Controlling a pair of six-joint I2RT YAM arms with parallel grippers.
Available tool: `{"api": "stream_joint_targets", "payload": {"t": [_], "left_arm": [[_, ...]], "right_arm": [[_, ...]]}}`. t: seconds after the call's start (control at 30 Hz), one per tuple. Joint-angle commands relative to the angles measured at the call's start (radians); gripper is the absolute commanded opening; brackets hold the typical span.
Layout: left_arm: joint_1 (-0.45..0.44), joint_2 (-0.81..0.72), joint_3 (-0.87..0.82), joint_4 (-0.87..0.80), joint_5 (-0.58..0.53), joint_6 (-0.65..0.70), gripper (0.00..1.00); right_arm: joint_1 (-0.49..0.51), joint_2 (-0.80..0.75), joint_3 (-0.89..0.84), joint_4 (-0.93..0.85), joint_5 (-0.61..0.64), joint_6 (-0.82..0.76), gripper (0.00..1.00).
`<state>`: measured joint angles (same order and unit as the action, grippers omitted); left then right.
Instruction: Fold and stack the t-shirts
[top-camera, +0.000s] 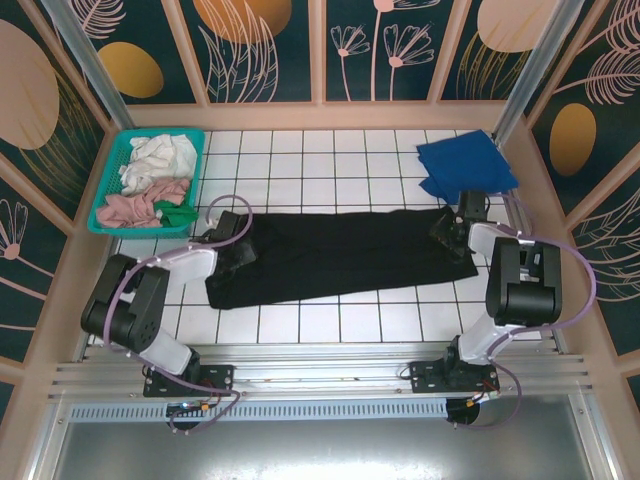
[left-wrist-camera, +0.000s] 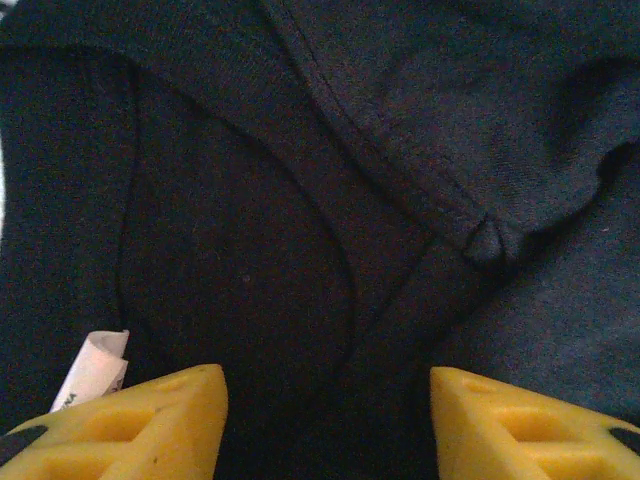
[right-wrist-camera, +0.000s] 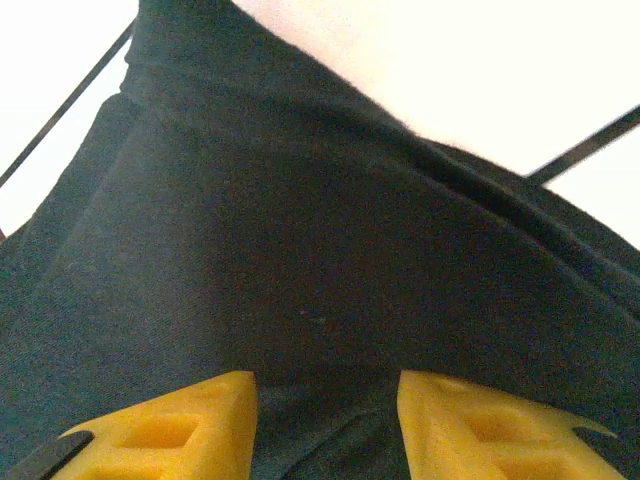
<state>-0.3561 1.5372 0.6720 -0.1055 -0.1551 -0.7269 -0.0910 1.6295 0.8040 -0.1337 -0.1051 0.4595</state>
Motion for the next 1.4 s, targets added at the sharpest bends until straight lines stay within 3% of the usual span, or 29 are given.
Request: {"api": "stream_joint_targets", "payload": {"t": [0.0, 0.2, 0.33, 0.47, 0.73, 0.9, 1.13, 1.2, 1.23, 1.27, 1.37], "left_arm": [[-0.016, -0.084, -0.059, -0.001, 0.052, -0.075, 0.56], [-0.024, -0.105, 0.107, -0.114, 0.033, 0.027, 0.68], [-0.049, 0.011, 0.198, -0.118, 0.09, 0.1, 0.62], [-0.127, 0.094, 0.229, -0.131, 0.105, 0.118, 0.6], [-0.302, 0.074, 0.169, -0.166, 0.105, -0.003, 0.48], [-0.368, -0.01, 0.114, -0.194, 0.096, -0.054, 0.25], [-0.483, -0.12, 0.049, -0.131, 0.157, -0.132, 0.12], [-0.513, -0.146, 0.025, -0.094, 0.184, -0.155, 0.15], [-0.517, -0.168, 0.011, -0.076, 0.192, -0.16, 0.21], [-0.517, -0.192, 0.0, -0.07, 0.174, -0.164, 0.32], [-0.501, -0.213, 0.045, -0.205, -0.022, -0.147, 0.53]], "right_arm": [[0.026, -0.074, -0.031, -0.093, 0.046, 0.034, 0.44], [0.187, -0.153, 0.047, -0.152, 0.181, 0.057, 0.47], [0.219, -0.111, 0.043, -0.111, 0.131, 0.066, 0.48], [0.225, -0.087, 0.015, -0.083, 0.124, 0.068, 0.48], [0.22, -0.079, -0.007, -0.073, 0.125, 0.058, 0.48], [0.217, -0.07, -0.009, -0.073, 0.125, 0.051, 0.49], [0.212, -0.081, -0.024, -0.072, 0.125, 0.052, 0.49], [0.212, -0.097, -0.03, -0.073, 0.125, 0.052, 0.5], [0.212, -0.104, -0.034, -0.072, 0.125, 0.051, 0.49], [0.213, -0.111, -0.035, -0.071, 0.125, 0.053, 0.5], [0.212, -0.115, -0.037, -0.061, 0.084, 0.053, 0.5]]}}
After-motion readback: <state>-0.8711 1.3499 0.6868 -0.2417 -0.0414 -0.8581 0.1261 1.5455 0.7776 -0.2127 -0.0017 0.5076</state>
